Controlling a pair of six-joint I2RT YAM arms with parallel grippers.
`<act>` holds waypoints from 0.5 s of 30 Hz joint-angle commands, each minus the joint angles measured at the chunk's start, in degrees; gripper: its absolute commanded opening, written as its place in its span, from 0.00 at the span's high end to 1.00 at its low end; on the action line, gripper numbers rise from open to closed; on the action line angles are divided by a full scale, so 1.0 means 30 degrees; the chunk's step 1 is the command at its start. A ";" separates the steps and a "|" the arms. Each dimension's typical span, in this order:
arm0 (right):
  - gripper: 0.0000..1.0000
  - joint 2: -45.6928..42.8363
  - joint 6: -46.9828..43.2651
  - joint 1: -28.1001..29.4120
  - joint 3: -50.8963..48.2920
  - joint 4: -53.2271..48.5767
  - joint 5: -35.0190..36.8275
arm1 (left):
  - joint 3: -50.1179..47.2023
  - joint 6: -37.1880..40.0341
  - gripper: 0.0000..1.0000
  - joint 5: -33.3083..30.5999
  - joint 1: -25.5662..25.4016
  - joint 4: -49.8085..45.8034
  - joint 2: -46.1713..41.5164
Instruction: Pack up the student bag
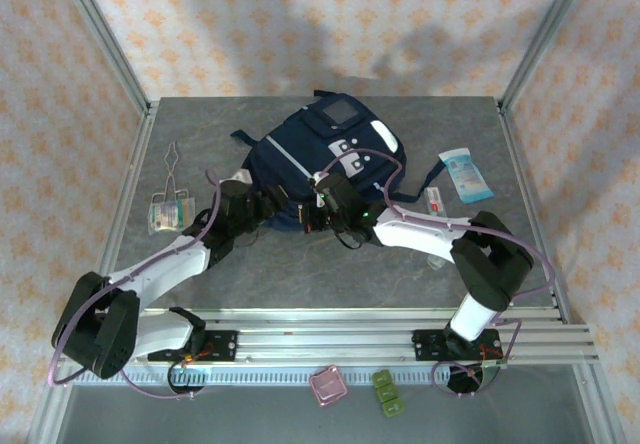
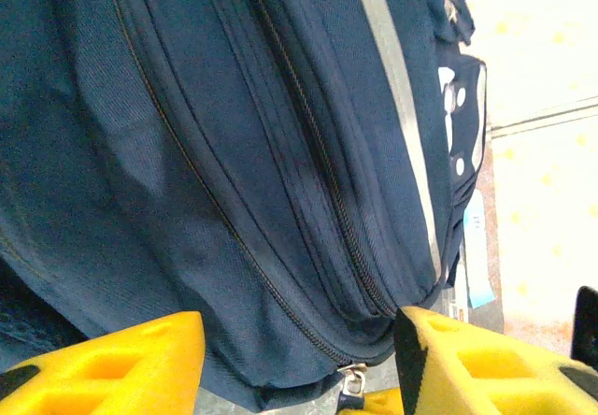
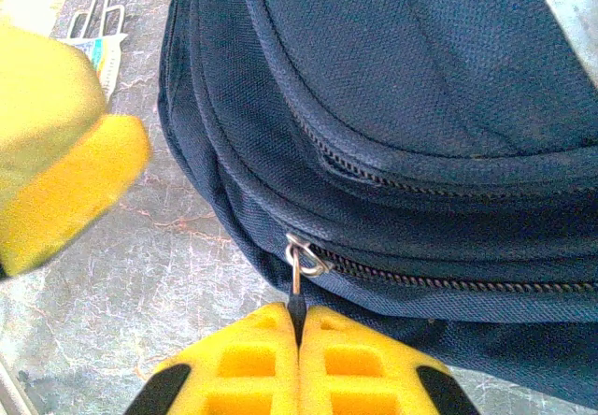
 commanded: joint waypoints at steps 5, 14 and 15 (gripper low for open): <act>1.00 0.0142 -0.0009 0.0183 0.0608 0.1089 -0.0636 | 0.1343 -0.1042 0.44 -0.1058 -0.1008 0.2949 0.3123; 1.00 0.0317 -0.0425 0.0189 0.0582 0.0639 -0.0640 | 0.3512 0.0068 1.00 -0.0967 -0.1014 0.2458 0.5994; 1.00 0.0318 -0.0570 0.0162 0.0575 0.0448 -0.0544 | 0.3522 0.0091 1.00 -0.0952 -0.1003 0.2484 0.5980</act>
